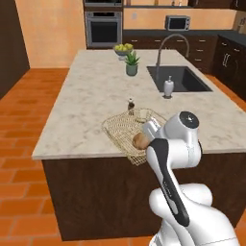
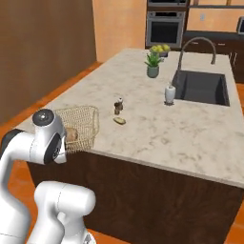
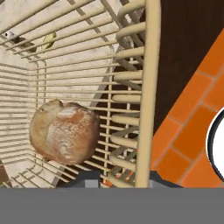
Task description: Open the cabinet, pick up the bread from the cabinet and place it in the basket. Then move the basket to the dining counter.
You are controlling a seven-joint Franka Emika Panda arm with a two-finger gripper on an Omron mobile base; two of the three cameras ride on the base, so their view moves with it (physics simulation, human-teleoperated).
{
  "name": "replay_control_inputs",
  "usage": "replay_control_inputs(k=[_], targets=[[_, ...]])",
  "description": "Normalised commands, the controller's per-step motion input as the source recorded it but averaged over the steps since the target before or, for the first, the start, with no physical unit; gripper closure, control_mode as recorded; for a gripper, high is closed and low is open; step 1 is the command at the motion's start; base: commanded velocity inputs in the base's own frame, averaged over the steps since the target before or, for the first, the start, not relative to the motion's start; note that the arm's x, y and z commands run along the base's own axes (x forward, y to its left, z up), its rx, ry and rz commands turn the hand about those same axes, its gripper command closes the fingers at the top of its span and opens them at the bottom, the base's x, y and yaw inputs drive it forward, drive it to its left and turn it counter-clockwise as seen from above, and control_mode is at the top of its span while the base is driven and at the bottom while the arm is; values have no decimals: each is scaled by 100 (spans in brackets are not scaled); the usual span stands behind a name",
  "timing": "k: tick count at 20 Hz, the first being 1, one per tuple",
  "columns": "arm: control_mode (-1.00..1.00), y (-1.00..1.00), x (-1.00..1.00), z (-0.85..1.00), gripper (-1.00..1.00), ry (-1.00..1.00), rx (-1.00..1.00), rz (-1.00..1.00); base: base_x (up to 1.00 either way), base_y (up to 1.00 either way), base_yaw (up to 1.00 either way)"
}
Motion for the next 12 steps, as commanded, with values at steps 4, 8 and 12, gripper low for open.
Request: replay_control_inputs(k=[4,8,12], targets=[[100,0,0,0,100,0,0,0,89,100,-34],[100,0,0,0,100,0,0,0,32,100,-29],[100,0,0,0,100,0,0,0,42,96,-17]])
